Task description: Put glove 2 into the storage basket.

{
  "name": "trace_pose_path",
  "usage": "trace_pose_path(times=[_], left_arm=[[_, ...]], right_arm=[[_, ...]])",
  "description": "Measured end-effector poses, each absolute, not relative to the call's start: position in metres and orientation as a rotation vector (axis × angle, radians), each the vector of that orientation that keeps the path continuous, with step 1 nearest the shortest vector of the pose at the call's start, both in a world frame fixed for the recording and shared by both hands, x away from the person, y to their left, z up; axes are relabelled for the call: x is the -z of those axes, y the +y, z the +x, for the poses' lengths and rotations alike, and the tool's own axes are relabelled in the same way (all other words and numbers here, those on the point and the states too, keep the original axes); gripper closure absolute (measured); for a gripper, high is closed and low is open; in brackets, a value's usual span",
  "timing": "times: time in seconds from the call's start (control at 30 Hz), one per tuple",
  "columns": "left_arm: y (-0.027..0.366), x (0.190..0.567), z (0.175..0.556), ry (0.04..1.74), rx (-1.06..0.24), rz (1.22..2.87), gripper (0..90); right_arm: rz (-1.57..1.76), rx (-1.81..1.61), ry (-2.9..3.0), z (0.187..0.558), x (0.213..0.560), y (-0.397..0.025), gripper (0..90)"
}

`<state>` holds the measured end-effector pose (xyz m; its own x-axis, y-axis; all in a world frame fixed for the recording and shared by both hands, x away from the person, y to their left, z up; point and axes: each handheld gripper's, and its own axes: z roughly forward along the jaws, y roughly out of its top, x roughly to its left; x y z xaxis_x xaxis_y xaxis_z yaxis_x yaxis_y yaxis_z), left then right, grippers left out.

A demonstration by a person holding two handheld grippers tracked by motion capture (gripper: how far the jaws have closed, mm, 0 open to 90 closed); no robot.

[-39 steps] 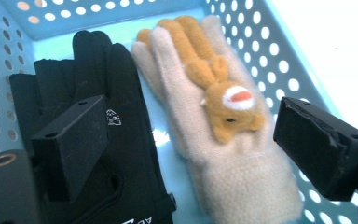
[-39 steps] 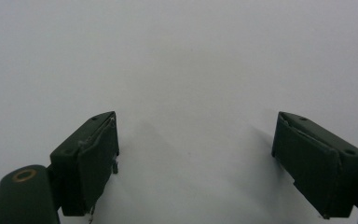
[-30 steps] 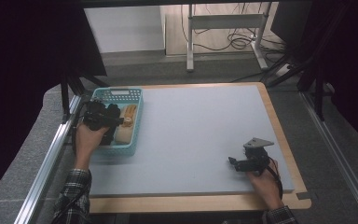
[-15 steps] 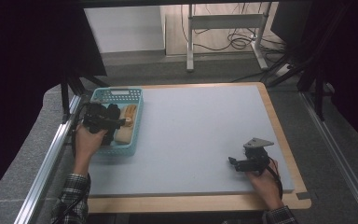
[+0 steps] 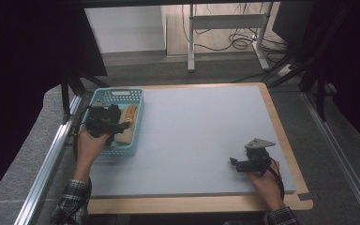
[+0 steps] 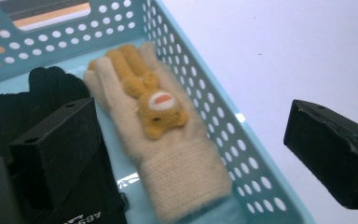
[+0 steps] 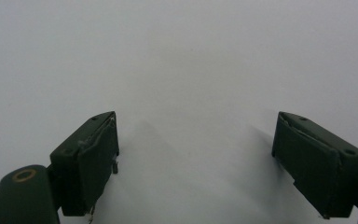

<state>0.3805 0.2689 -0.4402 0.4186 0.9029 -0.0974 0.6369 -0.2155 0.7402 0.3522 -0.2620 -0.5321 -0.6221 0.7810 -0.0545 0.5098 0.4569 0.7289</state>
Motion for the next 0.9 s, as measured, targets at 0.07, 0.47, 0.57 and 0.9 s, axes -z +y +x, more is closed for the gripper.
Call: trace_pose_path(times=[0.07,0.47,0.57,0.9], left_arm=[[0.266,0.44,0.379,1.289,-0.465,1.948,4.0],[0.249,0.439,0.37,1.223,-0.462,1.954,4.2],[0.245,0.44,0.369,1.211,-0.461,1.956,4.2],[0.229,0.445,0.367,1.17,-0.437,1.969,4.4]], right_arm=[[1.089,-0.973,2.328,0.352,0.532,-0.262,14.1],[1.087,-0.972,2.326,0.352,0.532,-0.262,14.0],[1.087,-0.972,2.326,0.352,0.532,-0.262,14.0],[1.086,-0.972,2.326,0.352,0.532,-0.262,14.0]])
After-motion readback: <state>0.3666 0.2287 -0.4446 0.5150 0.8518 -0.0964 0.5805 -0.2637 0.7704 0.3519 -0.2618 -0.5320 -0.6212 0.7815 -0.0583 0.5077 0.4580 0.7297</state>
